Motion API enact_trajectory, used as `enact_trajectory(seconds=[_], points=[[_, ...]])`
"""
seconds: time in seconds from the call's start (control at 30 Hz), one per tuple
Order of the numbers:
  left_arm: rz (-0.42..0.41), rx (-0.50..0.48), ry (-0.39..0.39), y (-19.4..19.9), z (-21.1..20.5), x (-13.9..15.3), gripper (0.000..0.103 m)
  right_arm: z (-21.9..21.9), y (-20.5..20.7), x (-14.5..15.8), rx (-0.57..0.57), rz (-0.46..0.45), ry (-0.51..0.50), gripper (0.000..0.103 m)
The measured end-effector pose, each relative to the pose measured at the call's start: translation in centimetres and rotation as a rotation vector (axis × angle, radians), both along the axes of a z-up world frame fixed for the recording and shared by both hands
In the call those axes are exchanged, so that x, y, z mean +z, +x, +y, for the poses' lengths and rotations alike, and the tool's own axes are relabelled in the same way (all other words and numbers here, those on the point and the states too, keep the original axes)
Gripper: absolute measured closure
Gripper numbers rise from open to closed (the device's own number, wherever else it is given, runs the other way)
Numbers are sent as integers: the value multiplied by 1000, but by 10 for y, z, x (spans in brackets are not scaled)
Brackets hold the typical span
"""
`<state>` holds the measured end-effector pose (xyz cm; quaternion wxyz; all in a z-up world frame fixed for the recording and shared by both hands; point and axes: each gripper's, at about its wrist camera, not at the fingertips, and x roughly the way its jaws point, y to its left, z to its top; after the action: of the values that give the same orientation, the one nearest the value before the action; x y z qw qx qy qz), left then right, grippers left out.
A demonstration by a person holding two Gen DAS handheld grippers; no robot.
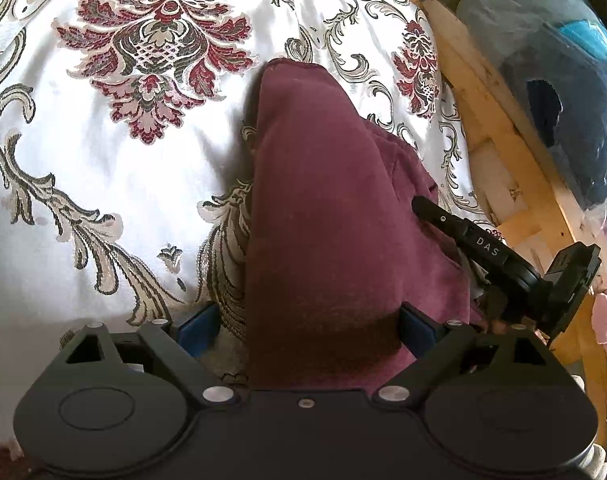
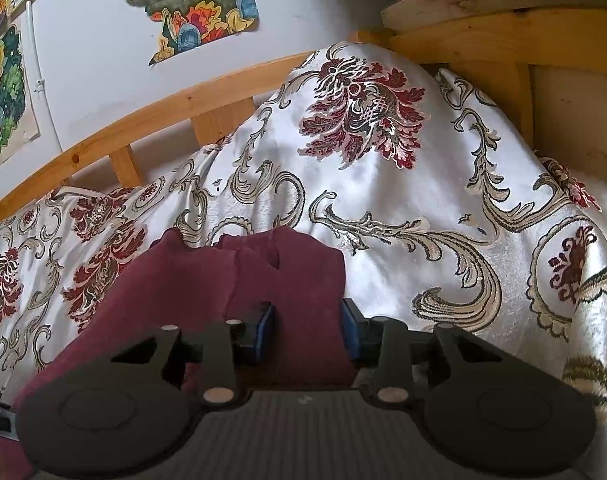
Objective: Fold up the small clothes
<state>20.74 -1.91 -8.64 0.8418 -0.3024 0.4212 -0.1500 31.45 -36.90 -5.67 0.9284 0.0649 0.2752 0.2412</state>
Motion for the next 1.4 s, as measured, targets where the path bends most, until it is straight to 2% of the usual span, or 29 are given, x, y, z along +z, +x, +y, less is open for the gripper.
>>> enact_trajectory(seconds=[0.47, 0.67, 0.77, 0.83, 0.9, 1.13, 1.4], points=[[3, 0, -1, 0, 0, 0, 9, 2, 0, 0, -3, -5, -16, 64], [8, -3, -12, 1, 1, 0, 12, 3, -1, 1, -8, -10, -23, 73], [12, -8, -30, 1, 2, 0, 18, 3, -1, 1, -8, -13, -25, 80], [10, -15, -47, 0, 2, 1, 26, 4, -3, 2, -9, -16, -27, 86], [4, -17, -41, -1, 1, 3, 28, 5, -4, 2, -7, -21, -29, 89], [-39, -19, 26, -7, -7, 14, 46, 7, -10, 6, -10, -49, -30, 92], [-97, -9, 93, -16, -14, 34, 52, 13, -28, 25, 3, -148, -23, 93]])
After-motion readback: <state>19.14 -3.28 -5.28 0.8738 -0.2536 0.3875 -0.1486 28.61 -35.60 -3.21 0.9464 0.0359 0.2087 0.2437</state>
